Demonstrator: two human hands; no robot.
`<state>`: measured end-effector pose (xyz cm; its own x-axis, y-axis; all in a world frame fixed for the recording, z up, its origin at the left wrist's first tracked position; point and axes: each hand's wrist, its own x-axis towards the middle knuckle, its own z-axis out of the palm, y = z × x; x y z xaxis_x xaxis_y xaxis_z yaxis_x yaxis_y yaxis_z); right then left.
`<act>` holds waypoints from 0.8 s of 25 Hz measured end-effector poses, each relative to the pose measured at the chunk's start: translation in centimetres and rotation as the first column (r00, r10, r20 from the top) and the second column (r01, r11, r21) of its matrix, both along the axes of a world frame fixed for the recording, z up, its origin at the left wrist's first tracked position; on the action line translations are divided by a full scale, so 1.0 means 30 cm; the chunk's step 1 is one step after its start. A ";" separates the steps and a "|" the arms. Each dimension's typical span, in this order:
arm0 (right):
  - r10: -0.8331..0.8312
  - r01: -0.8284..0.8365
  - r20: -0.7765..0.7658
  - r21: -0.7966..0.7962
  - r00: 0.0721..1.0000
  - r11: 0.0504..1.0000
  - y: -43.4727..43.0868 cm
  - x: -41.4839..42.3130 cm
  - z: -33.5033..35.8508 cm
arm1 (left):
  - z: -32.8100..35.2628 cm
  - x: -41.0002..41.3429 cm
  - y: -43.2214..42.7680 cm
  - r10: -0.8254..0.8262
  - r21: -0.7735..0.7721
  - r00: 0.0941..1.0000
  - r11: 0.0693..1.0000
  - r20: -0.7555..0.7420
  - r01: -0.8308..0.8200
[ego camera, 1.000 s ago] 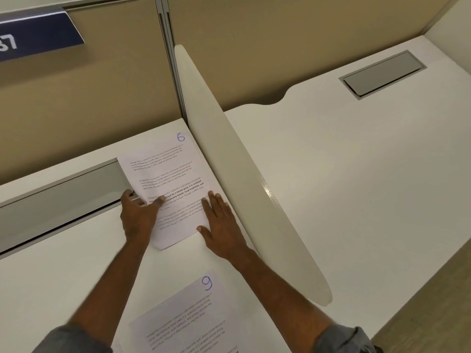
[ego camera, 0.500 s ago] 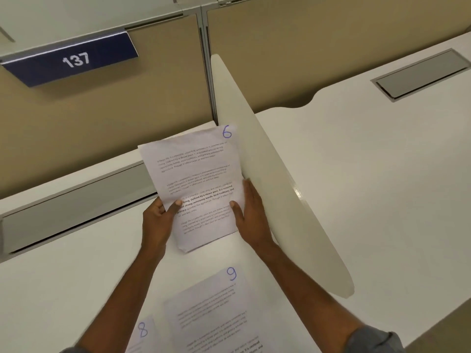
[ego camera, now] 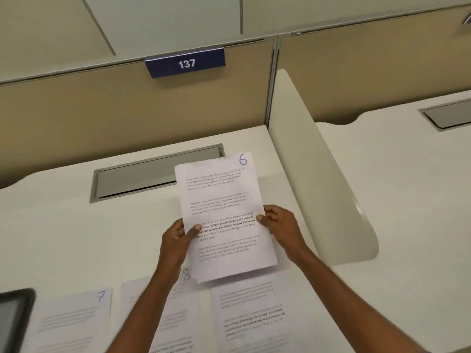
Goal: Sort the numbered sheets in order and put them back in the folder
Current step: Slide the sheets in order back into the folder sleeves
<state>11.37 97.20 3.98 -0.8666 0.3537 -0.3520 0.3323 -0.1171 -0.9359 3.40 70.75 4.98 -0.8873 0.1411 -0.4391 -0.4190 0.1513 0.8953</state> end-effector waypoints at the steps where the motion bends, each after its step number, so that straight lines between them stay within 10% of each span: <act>1: 0.008 -0.008 0.007 -0.029 1.000 1.000 -0.037 0.028 0.020 | 0.006 0.035 -0.045 0.011 0.004 1.000 1.000 0.002 -0.011; 20: 0.311 -0.316 -0.065 -0.083 0.948 0.945 -1.194 0.513 0.203 | 0.180 0.747 -1.292 0.195 0.040 0.976 0.981 -0.092 -0.192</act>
